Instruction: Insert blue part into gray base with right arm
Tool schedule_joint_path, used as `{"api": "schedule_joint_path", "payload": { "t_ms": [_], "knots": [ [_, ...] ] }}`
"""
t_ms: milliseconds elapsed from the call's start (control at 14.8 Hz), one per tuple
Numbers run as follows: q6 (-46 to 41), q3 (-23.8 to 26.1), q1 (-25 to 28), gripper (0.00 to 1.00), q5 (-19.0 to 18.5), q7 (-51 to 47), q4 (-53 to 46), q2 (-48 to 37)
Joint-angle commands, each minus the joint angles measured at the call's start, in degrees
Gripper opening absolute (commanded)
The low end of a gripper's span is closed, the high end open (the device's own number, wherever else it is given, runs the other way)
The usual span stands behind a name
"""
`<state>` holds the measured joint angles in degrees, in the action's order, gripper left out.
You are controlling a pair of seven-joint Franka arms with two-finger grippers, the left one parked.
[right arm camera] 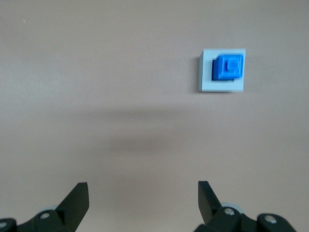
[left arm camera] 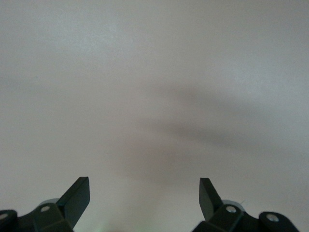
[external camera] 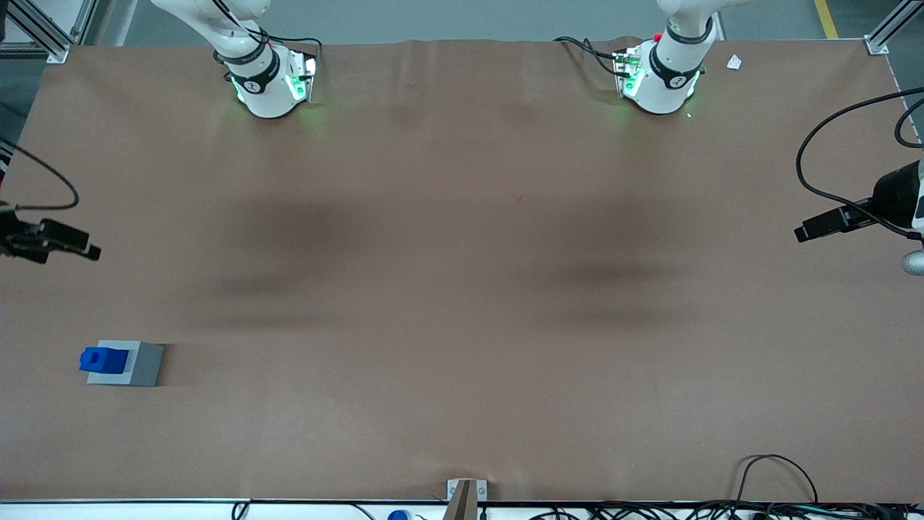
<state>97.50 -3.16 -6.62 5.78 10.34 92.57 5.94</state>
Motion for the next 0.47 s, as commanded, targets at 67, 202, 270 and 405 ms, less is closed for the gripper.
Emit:
{"api": "schedule_joint_path", "payload": {
  "t_ms": [67,202,270,405],
  "knots": [
    [-3.9,0.0,3.0,1.0,-3.4,-4.0,5.7,-10.0],
    [-5.6,0.1,3.4,1.0,-3.8,-4.0,6.0,-12.5],
    [-6.4,0.4,3.6,1.0,-4.1,-4.1,6.0,-13.6],
    [-6.7,2.2,3.9,1.0,-6.1,-4.8,6.4,-14.5]
  ]
}}
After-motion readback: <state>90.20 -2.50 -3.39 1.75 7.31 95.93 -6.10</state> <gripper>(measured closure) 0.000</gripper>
